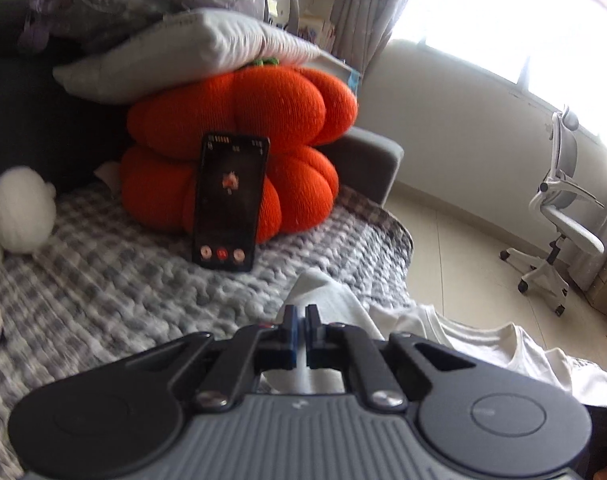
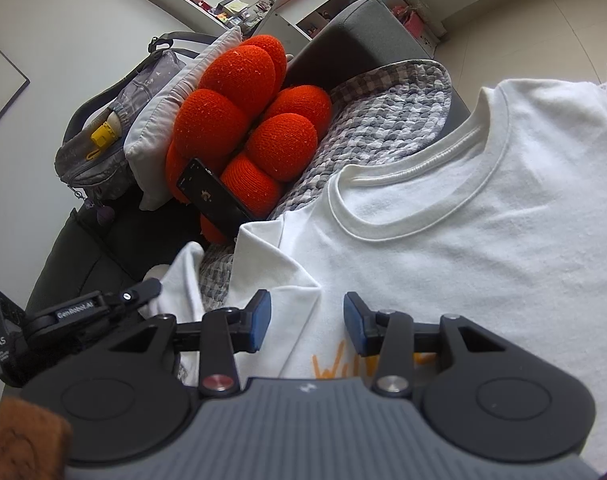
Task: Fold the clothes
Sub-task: 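Fold the held sleeve with the left gripper toward the collar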
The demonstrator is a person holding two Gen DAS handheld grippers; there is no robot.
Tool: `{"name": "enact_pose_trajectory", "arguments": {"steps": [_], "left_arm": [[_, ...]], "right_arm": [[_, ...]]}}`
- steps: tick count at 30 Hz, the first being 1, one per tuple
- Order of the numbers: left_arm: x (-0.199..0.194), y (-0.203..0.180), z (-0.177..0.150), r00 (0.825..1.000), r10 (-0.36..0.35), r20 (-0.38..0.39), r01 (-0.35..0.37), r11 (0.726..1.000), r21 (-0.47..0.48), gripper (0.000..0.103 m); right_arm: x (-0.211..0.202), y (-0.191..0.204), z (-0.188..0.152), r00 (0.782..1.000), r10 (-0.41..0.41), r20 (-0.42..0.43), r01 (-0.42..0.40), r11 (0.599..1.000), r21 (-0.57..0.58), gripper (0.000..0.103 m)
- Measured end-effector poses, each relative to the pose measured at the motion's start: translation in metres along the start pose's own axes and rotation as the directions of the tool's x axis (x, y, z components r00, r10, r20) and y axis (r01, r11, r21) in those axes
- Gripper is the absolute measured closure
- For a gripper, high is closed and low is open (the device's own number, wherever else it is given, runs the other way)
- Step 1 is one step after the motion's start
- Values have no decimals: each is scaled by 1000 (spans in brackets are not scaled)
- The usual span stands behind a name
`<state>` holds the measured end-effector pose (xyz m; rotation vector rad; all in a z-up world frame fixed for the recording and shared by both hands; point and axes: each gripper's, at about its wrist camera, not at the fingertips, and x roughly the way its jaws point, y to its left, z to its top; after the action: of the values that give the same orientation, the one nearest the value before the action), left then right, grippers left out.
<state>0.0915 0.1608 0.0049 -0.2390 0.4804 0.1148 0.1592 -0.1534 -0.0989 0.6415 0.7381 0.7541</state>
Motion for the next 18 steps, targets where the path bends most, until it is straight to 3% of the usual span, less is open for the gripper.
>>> {"name": "enact_pose_trajectory", "arguments": {"steps": [4,8,13,18], "left_arm": [[-16,18,18,995,49,86,-50,999,10,100],[-25,43,31,980,127,156,-127,992,-14,100],[-29,74,44,934,223,281,-230,973,-9,100],[-25,111,50,897,266,353,-273,962,-32,100]], "right_arm": [[0,0,0,1000,0,1,0,1000,1,58],[0,-1,0,1000,0,3,0,1000,1,58],[1,0,0,1000,-3,3,3,1000,-4,58],[1,2,-1,1000,-9,0,9,1000,-16,58]]}}
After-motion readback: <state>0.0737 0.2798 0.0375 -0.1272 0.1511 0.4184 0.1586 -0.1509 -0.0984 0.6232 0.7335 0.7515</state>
